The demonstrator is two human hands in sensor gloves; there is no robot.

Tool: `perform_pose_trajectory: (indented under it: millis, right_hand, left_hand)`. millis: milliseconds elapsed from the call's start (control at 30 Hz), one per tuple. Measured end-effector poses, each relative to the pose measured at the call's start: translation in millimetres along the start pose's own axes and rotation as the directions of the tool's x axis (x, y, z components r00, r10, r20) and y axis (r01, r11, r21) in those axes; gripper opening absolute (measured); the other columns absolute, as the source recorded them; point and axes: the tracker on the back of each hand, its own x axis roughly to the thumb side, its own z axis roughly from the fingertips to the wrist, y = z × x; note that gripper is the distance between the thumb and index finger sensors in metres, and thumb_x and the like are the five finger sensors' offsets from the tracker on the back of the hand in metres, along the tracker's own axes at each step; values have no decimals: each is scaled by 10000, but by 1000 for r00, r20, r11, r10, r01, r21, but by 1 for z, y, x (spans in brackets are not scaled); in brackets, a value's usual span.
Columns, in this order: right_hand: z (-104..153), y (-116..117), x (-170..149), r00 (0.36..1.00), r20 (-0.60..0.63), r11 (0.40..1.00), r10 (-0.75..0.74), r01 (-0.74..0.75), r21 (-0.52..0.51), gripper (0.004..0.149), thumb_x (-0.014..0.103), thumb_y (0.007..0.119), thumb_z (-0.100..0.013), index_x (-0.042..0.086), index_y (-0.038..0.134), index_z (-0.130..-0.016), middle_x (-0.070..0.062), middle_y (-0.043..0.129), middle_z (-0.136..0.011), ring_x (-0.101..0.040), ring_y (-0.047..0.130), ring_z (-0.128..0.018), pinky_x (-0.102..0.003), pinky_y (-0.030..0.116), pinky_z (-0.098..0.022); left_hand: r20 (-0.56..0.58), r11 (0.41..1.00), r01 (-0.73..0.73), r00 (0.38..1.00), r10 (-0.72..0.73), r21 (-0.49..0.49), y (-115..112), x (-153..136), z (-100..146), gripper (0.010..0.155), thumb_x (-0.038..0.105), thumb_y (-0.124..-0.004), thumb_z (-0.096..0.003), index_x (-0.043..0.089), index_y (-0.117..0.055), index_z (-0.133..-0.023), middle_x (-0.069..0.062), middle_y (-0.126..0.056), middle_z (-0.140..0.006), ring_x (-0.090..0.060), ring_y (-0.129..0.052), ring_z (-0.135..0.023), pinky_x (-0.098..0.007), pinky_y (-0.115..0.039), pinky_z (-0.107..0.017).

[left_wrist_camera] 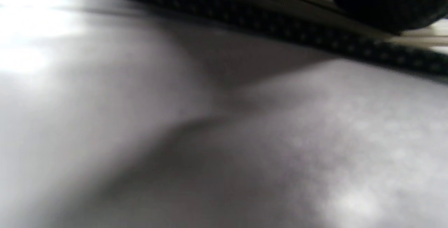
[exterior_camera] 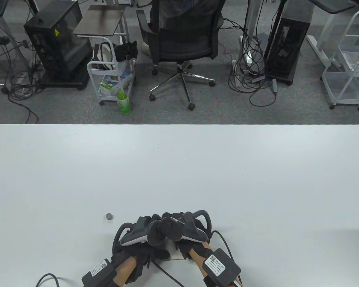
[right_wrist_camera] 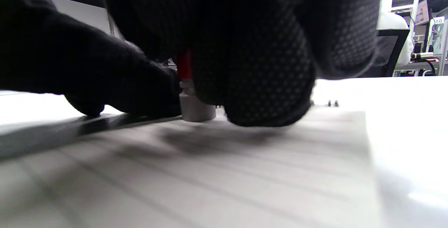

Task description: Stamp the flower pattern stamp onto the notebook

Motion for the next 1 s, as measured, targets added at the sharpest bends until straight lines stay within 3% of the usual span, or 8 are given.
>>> perform_pose_trajectory:
  millis: [667, 867, 1000]
  right_hand:
    - [2, -6, -3, 1000, -22, 1000, -5, 5, 3, 458, 280, 838, -401, 173, 840, -847, -172, 943, -644, -293, 1059, -429, -534, 827, -482]
    - [11, -18, -4, 1000, -8, 995, -22, 21, -97, 466, 276, 837, -394, 156, 839, -845, -170, 950, -626, -281, 1062, -401, -531, 835, -462]
    - [13, -28, -10, 999, -26, 994, -30, 27, -107, 464, 279, 841, -393, 159, 842, -842, -168, 952, -622, -279, 1060, -400, -532, 831, -466]
  left_hand:
    - [1, 1000, 0, 1000, 0, -4, -1, 0, 0, 1023, 668, -684, -289, 148, -280, -1072, -160, -205, -1120, -451, -256, -1006, -626, -359, -683]
    - [2, 1000, -1, 1000, 1, -4, -1, 0, 0, 1022, 668, -684, -290, 150, -278, -1071, -161, -204, -1120, -451, -255, -1006, -626, -358, -684]
    - [1, 1000, -1, 1000, 1, -4, -1, 0, 0, 1020, 669, -681, -291, 152, -274, -1071, -159, -202, -1120, -449, -253, -1008, -625, -356, -685]
